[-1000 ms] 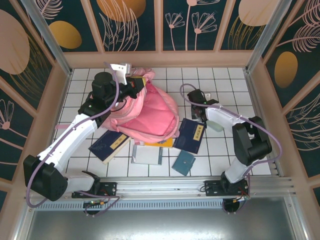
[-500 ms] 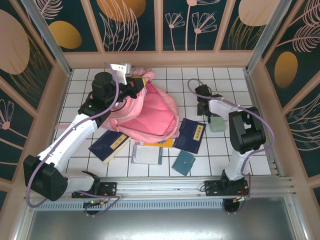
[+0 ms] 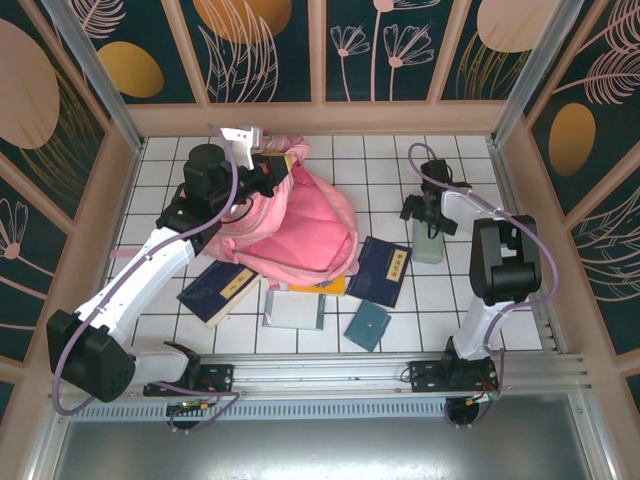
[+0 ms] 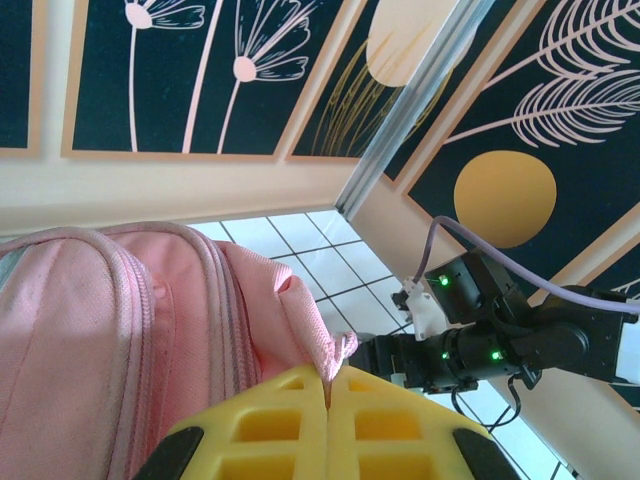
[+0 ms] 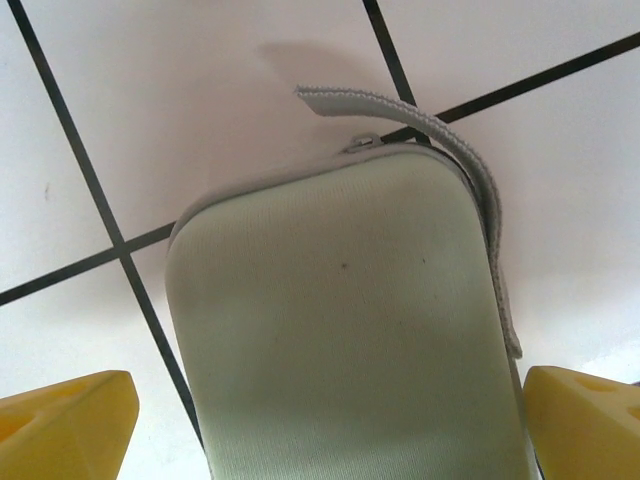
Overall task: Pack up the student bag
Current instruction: Pick up the pencil case from the middle-right of the table.
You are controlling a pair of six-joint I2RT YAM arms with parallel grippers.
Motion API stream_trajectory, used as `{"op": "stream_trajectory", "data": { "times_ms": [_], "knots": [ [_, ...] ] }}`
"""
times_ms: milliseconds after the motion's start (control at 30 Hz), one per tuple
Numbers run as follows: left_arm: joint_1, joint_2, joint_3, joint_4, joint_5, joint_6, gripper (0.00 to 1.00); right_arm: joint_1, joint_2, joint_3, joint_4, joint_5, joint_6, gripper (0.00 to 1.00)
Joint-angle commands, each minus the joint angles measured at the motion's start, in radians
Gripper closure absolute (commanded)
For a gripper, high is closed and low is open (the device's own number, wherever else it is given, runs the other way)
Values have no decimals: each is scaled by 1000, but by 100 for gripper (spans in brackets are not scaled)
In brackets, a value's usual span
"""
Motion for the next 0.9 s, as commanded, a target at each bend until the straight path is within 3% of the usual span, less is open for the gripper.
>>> {"op": "stream_trajectory", "data": {
  "times_ms": [0, 233, 333, 500, 633, 733, 867],
  "knots": [
    [2, -35, 10, 115, 0, 3, 100, 3, -39, -35, -62, 24, 15, 1],
    [2, -35, 8, 113, -1, 5, 100, 6, -10, -102, -23, 88, 11, 1],
    [2, -37, 9, 111, -5, 10, 100, 7, -13, -110, 0, 78, 18, 9],
    [2, -43, 9, 105, -17, 20, 100, 9, -109, -102, 8, 111, 35, 32],
    [1, -32, 30, 88, -3, 24, 100, 17, -203, -61, -29, 144, 47, 33],
    [3, -19, 82, 34, 5, 45, 100, 57, -280, 4, -71, 110, 53, 33],
    [2, -13, 148, -8, 30, 37, 100, 208, -370, 99, -73, -26, 80, 33]
  ]
}}
